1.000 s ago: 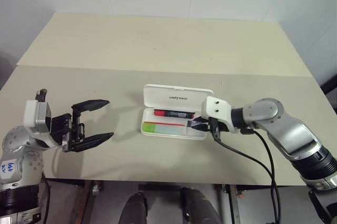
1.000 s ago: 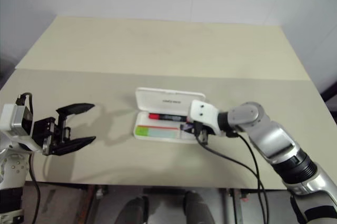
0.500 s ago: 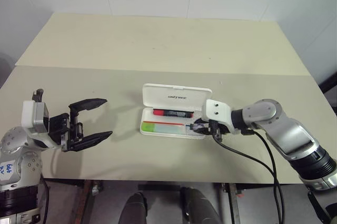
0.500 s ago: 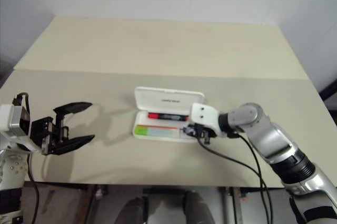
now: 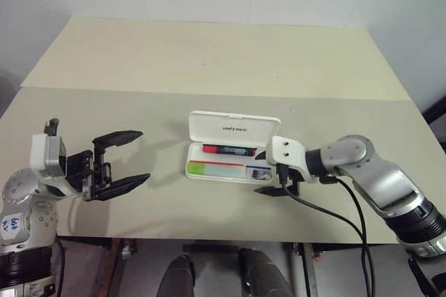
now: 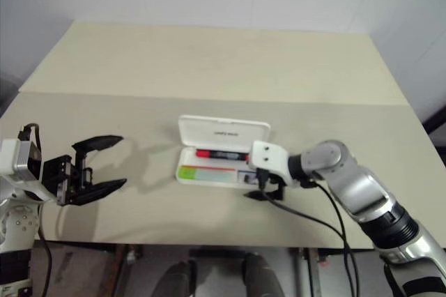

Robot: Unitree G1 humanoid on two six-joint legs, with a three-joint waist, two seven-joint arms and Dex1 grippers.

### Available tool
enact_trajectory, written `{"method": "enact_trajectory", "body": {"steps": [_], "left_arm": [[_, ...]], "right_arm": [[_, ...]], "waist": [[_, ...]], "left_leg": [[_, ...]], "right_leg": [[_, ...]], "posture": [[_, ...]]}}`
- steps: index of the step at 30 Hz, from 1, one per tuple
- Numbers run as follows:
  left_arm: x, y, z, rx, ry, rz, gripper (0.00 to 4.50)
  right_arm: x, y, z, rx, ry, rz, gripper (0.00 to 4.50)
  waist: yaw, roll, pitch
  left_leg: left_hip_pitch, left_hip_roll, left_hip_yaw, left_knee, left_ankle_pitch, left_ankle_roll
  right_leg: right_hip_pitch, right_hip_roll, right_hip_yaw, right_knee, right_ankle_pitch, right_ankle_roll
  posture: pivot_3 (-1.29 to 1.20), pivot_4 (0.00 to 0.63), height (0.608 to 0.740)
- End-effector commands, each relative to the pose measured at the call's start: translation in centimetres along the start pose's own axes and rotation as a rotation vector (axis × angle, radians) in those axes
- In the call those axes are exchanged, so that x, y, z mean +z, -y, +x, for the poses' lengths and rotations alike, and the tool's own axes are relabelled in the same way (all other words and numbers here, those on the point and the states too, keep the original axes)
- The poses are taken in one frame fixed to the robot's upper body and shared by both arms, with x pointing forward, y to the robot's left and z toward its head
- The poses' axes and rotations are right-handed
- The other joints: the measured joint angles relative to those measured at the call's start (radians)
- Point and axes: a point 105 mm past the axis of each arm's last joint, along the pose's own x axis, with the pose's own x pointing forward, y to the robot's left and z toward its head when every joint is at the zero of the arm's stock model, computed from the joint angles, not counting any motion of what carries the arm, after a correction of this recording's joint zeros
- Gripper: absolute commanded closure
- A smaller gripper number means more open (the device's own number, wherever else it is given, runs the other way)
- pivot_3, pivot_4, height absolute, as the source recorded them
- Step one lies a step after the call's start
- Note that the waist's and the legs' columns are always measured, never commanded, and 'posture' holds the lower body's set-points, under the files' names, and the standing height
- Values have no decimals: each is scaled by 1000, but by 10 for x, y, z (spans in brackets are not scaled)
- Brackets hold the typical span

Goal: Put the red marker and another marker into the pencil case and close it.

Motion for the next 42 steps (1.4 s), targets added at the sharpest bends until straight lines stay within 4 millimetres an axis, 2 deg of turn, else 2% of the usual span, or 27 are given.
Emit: {"method": "enact_trajectory", "body": {"steps": [1, 4, 8, 13, 17, 20, 27, 30, 37, 40, 42], "left_arm": [[6, 0, 1, 4, 7, 43, 0], [5, -1, -1, 17, -12, 46, 0], [2, -5, -4, 46, -38, 60, 0], [2, -16, -7, 90, -48, 72, 0], [-4, -30, -7, 144, -105, 99, 0], [-8, -43, -7, 196, -143, 106, 0], [-14, -61, -10, 276, -172, 98, 0], [-11, -69, -10, 295, -137, 65, 628], [-15, -82, -10, 271, -138, 1, 2983], [-20, -94, -9, 258, -145, -29, 4038], [-23, -102, -8, 249, -153, -46, 4454]], "right_arm": [[24, 1, -20, -46, 131, 6, 53], [39, -3, -37, -72, 263, 28, 53], [36, -5, -53, -112, 259, 41, 53], [32, 4, -69, -213, 291, 36, 53], [24, 5, -75, -258, 293, 19, 53], [25, 13, -79, -324, 344, 49, 53], [22, 16, -92, -380, 407, 70, 53], [20, 16, -95, -400, 426, 85, 0], [22, 4, -101, -343, 539, 120, 0], [21, 3, -104, -353, 562, 101, 0], [20, 5, -104, -365, 565, 100, 0]], "waist": [[1, 0, 0], [1, 0, 0], [1, 0, 0], [1, 0, 0], [2, 0, 0], [0, 0, 0], [2, 0, 0], [3, 0, 0], [3, 0, 0], [3, 0, 0], [3, 0, 0]], "left_leg": [[0, 0, 0, 0, 0, 0], [0, 0, 0, 0, 0, 0], [0, 0, 0, 1, 0, 0], [0, 0, 0, 1, 0, 0], [0, -1, 0, 2, 0, 0], [0, -1, 1, 2, 0, 0], [0, -1, 0, 1, 0, 0], [0, -1, 0, 2, 0, 0], [0, -1, 0, 3, 1, 1], [0, -1, 0, 4, 1, 1], [1, -2, 0, 5, 1, 1]], "right_leg": [[0, 0, 0, 0, 0, 0], [1, 0, 0, 0, 0, 0], [1, 0, 0, 0, 0, 1], [2, 0, 0, 0, 1, 1], [2, 1, 0, 0, 1, 2], [2, 1, 1, 0, 1, 2], [2, 1, 0, 0, 1, 2], [2, 1, 0, 1, 1, 3], [2, 1, 0, 3, 1, 3], [2, 1, 0, 4, 1, 3], [2, 1, 0, 6, 1, 3]], "posture": [[0, 150, 740], [0, 150, 740], [0, 150, 740], [0, 150, 740], [0, 150, 740], [0, 150, 740], [0, 150, 740], [0, 150, 740], [0, 150, 740], [0, 150, 740], [0, 150, 740]]}}
